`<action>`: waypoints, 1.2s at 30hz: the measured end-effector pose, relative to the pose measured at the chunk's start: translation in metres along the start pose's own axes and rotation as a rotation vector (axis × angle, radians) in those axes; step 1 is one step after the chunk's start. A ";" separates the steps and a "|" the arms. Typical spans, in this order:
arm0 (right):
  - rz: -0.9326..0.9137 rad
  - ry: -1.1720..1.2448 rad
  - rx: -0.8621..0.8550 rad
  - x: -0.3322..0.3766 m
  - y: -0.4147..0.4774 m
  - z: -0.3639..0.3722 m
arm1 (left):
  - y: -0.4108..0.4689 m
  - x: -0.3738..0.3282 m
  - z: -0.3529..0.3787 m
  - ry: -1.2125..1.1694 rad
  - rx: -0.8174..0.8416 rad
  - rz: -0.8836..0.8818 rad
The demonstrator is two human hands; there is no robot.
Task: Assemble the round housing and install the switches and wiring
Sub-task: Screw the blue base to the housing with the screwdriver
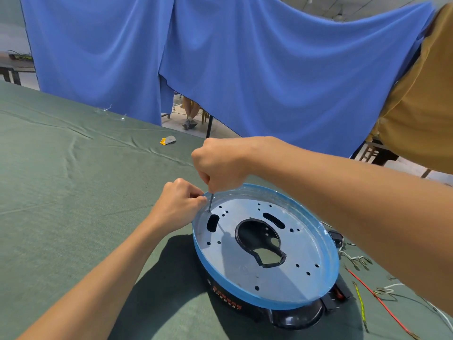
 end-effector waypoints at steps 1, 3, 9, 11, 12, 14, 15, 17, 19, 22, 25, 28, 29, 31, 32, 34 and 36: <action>0.014 -0.001 0.004 -0.001 0.002 0.000 | 0.000 0.000 0.000 0.009 0.000 0.000; 0.054 0.007 0.007 -0.005 0.009 -0.001 | 0.000 -0.002 0.000 0.005 -0.001 0.018; 0.204 0.130 0.088 -0.014 0.031 0.002 | -0.001 -0.004 0.000 -0.009 0.006 0.020; 0.245 0.183 0.117 -0.016 0.033 0.004 | -0.002 -0.004 0.000 -0.013 0.015 0.010; 0.273 0.214 0.129 -0.019 0.033 0.004 | -0.002 -0.004 0.000 -0.022 0.016 0.011; 0.346 0.273 0.159 -0.027 0.031 0.007 | -0.003 -0.006 -0.001 -0.033 0.017 0.019; 0.388 0.300 0.185 -0.030 0.029 0.010 | -0.003 -0.007 -0.002 -0.036 0.019 0.020; 0.464 0.364 0.236 -0.034 0.025 0.016 | -0.004 -0.007 -0.002 -0.041 0.024 0.009; 0.512 0.448 0.252 -0.036 0.021 0.020 | -0.004 -0.007 -0.002 -0.049 0.038 -0.006; 0.528 0.507 0.200 -0.038 0.009 0.019 | -0.005 -0.005 -0.001 -0.072 0.080 -0.055; 0.509 0.498 0.052 -0.051 -0.015 0.011 | -0.007 0.005 0.006 -0.137 0.135 -0.190; 0.587 0.592 -0.224 -0.086 -0.057 0.005 | -0.011 0.011 0.016 -0.112 0.205 -0.279; 0.626 0.639 -0.321 -0.099 -0.074 0.010 | -0.012 0.012 0.019 -0.111 0.236 -0.308; 0.697 0.750 -0.487 -0.117 -0.103 0.032 | -0.015 0.016 0.025 -0.158 0.289 -0.377; 0.734 0.789 -0.559 -0.124 -0.116 0.047 | -0.016 0.017 0.026 -0.182 0.303 -0.406; 0.823 0.822 -0.687 -0.134 -0.141 0.082 | -0.018 0.018 0.027 -0.221 0.312 -0.457; 0.883 0.827 -0.784 -0.136 -0.162 0.113 | -0.020 0.018 0.027 -0.244 0.327 -0.498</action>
Point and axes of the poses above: each hand's wrist, its own y-axis towards the middle knuckle, its own z-axis out of the palm, x = y × z, the point moved 9 cm from there along y, towards the middle knuckle, and after that the axes turned 10 degrees about y, right-handed, at the moved point
